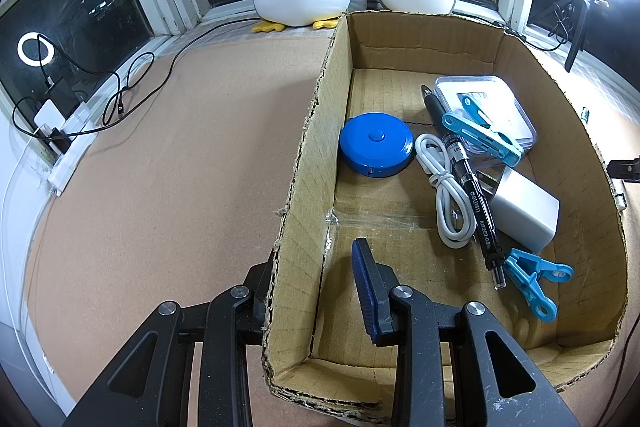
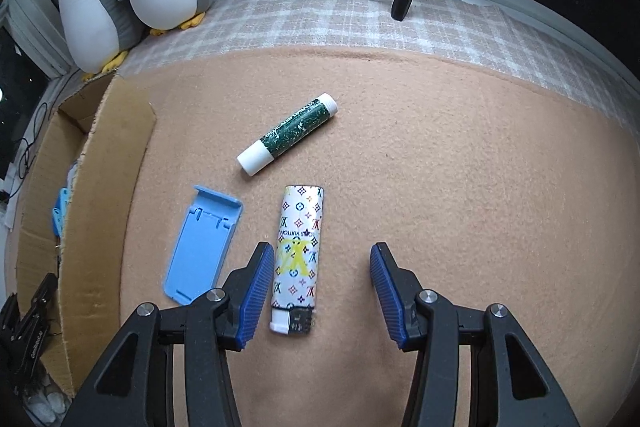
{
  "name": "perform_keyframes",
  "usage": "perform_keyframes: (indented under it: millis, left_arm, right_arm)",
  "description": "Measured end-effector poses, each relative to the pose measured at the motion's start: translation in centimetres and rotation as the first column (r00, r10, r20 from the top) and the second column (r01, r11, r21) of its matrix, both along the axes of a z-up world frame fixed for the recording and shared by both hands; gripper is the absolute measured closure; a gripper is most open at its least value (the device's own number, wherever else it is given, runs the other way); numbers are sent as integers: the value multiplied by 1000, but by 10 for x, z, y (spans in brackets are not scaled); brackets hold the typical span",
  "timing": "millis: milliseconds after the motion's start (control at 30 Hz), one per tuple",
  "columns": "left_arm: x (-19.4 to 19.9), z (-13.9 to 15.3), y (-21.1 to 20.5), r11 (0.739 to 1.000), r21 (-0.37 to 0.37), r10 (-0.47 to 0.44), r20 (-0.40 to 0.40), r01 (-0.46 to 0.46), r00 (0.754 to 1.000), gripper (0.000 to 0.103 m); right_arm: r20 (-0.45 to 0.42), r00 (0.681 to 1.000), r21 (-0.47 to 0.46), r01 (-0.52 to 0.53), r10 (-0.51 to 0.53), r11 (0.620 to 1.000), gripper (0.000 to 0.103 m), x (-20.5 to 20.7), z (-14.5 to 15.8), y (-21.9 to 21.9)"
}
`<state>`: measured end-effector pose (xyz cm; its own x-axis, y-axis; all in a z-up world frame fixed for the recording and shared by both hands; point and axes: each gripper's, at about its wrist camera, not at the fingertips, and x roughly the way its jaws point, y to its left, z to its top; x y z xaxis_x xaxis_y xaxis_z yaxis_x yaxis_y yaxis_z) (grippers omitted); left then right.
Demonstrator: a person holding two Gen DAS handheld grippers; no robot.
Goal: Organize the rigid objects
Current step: 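Return the right tool to the mat and grasp the patterned lighter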
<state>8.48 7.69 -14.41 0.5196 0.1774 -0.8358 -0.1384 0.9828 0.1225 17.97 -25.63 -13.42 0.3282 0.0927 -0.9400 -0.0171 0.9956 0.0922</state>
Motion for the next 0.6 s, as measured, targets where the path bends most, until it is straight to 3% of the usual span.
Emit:
perform_keyframes:
  millis: [367,600]
  left_arm:
    - [0,0,0,1000,1,0,0,0,1000,69]
    - [0,0,0,1000,0,0,0,0,1000,69]
  right_arm:
    - [-22,998,-94,-64,62,994,67,8,-4,17]
    - [-29,993,-125,-117,114,985,81,8,-3,26]
